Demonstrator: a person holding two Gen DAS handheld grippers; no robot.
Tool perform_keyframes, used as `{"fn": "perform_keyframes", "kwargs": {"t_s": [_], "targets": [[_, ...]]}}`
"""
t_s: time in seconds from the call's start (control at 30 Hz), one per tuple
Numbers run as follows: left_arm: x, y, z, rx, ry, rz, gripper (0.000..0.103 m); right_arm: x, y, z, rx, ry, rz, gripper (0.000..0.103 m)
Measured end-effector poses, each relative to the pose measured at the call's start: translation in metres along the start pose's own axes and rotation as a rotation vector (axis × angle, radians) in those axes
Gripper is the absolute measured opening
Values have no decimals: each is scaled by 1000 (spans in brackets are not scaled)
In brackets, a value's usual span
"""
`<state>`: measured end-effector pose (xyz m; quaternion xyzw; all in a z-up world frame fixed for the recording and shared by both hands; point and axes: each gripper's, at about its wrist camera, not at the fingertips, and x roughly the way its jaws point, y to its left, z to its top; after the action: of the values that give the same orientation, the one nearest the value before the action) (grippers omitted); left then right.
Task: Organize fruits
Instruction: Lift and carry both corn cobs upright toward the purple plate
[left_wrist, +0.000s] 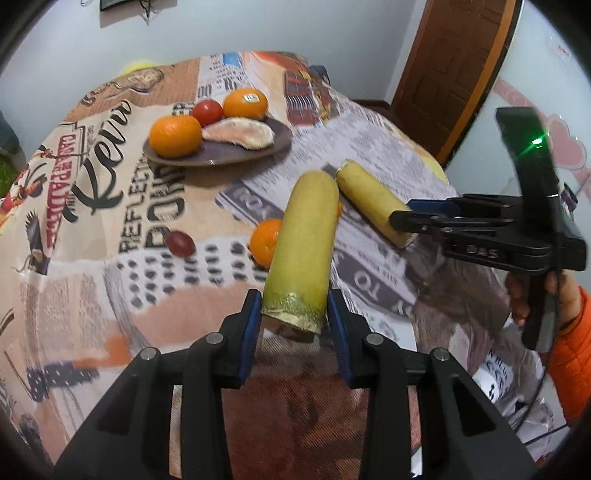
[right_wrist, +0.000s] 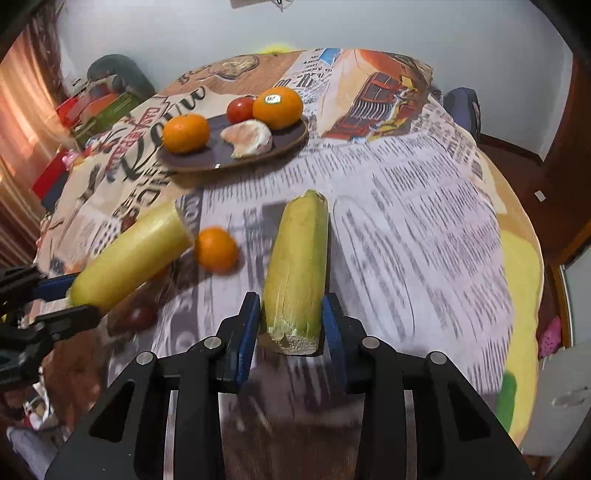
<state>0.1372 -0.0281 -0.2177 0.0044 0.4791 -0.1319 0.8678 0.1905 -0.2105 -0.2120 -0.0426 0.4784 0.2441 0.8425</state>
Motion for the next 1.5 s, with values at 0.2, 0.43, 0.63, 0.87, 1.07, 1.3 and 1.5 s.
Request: {"fn": "perform_keyframes", "kwargs": {"t_s": [0.2,0.43,0.63,0.87,1.07,1.3,1.5], "targets": [[6,-6,-6,5,32,15,36,-8,-1,-17,-4,18,14,32],[3,-6,9,4,35,17,38,-13,-2,-18,-19,22,24,33],[4,-9,26,14,32,35,39,-11,-8,-12,11,1,37,33],[-3,-9,46,23,-5,52,53,1,-13,-6,29,3,34,33],[10,-28,65,118,9,55,57,9,-19,-2,49,10,63,36],[54,-42,80,214,117,50,57,13,-24,-2,60,8,87,36],[75,-61,84,353,173,75,57,3,-35,-8,71,-8,56,36]]}}
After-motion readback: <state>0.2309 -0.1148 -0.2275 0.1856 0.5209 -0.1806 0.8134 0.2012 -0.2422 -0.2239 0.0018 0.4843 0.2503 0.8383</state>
